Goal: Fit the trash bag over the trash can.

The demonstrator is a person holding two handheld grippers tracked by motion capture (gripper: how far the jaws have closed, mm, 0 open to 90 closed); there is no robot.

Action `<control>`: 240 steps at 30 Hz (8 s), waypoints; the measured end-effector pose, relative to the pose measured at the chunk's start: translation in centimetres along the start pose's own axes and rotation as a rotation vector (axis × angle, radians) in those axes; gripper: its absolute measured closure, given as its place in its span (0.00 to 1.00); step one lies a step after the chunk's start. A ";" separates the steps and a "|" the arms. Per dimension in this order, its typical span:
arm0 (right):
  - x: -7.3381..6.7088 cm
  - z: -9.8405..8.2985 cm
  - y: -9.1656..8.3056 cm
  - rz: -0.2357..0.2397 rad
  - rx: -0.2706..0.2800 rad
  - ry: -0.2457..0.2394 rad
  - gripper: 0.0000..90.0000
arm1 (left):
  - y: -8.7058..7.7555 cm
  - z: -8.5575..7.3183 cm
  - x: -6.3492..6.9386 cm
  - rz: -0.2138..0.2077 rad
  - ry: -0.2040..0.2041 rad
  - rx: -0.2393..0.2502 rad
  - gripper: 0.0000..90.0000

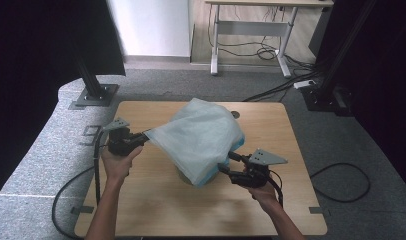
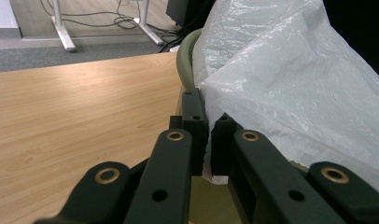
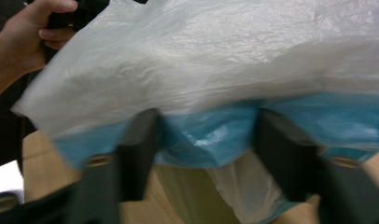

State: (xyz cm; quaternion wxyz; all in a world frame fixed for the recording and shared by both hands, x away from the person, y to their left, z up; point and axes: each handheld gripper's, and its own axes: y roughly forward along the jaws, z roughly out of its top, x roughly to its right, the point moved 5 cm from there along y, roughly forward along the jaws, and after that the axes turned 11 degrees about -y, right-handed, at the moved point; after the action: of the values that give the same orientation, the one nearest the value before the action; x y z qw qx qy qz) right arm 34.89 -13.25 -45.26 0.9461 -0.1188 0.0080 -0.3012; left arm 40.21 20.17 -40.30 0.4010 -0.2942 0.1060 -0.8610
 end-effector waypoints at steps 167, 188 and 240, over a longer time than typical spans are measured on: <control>1.8 0.4 -2.9 -0.336 0.043 -0.063 0.98 | -1.3 -0.2 6.5 -0.351 -0.068 0.049 0.95; 1.9 2.9 -3.6 -0.327 0.055 -0.116 0.99 | 0.9 0.5 12.3 -0.235 0.083 -0.024 0.31; 3.8 -0.2 -4.0 -0.333 0.005 -0.059 0.99 | 6.3 0.9 11.8 -0.369 -0.048 0.075 1.00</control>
State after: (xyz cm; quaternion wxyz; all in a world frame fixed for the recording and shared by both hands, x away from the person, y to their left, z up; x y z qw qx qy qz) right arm 35.72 -18.65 -44.29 0.8832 -0.1248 -0.0402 -0.4504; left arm 38.73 7.23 -37.26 0.2493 -0.3141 0.0085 -0.9160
